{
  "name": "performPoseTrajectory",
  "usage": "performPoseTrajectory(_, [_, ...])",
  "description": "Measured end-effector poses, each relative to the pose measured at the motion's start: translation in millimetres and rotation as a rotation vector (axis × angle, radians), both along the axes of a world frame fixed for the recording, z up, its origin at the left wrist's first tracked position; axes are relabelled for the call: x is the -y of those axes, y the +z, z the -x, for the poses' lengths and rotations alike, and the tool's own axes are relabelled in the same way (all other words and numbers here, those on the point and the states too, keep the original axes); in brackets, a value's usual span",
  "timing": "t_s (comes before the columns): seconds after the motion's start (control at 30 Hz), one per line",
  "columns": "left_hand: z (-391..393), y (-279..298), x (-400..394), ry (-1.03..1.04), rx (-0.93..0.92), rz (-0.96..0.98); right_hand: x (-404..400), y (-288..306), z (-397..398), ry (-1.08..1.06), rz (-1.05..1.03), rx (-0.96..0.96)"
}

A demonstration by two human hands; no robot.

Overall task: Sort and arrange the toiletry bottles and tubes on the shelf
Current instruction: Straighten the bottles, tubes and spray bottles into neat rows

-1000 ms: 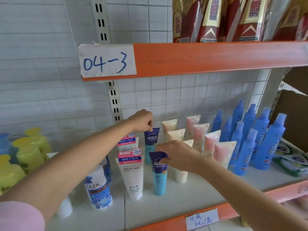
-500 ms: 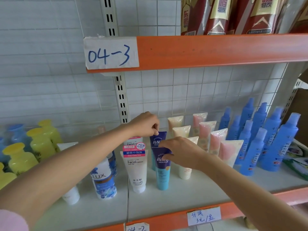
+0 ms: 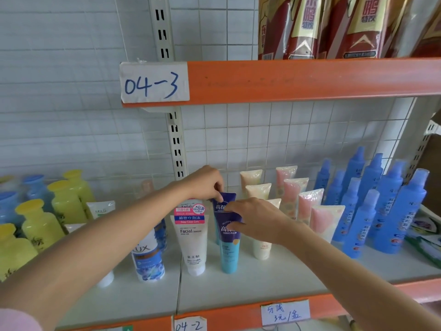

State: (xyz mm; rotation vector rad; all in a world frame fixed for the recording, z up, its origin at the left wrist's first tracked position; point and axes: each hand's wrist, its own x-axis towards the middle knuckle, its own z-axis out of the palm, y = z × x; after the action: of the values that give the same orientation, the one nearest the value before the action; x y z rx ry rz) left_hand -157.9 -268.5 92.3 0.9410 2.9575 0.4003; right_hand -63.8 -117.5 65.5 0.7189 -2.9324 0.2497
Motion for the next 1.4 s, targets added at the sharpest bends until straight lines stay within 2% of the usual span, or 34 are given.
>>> performPoseTrajectory(0.13, [-3.3,-0.9,0.8,0.036,0.001,-0.033,-23.0,17.4,-1.9,-0.005,0.1,-0.072])
performPoseTrajectory(0.23, [-2.0,0.4,1.1,0.063,0.032,-0.02,-49.2,22.2,5.4,-0.105,0.092,-0.08])
performPoseTrajectory(0.37, [-1.6,9.5,-5.5,0.065,0.035,0.048,-69.0,8.0,12.0,-0.15,-0.04,0.086])
performPoseTrajectory(0.57, [-8.7,17.6,-47.9,0.051,-0.033,-0.032,-83.5,2.5,5.1,-0.118,0.096,0.181])
performPoseTrajectory(0.7, [-2.9,10.6,-80.1,0.084,0.038,0.021,-92.2,-2.4,-1.4,-0.078,0.045,0.156])
performPoseTrajectory(0.8, [-0.1,5.3,-95.6,0.071,-0.02,0.097,-95.4,-4.6,-0.4,-0.044,0.038,0.13])
performPoseTrajectory(1.03, [-6.8,1.1,-103.0,0.077,-0.148,0.016,-92.7,-5.6,-0.3,-0.021,-0.001,0.075])
performPoseTrajectory(1.4, [-12.1,-0.1,-91.3,-0.028,-0.134,-0.044,-92.9,-3.8,0.7,0.001,0.007,0.073])
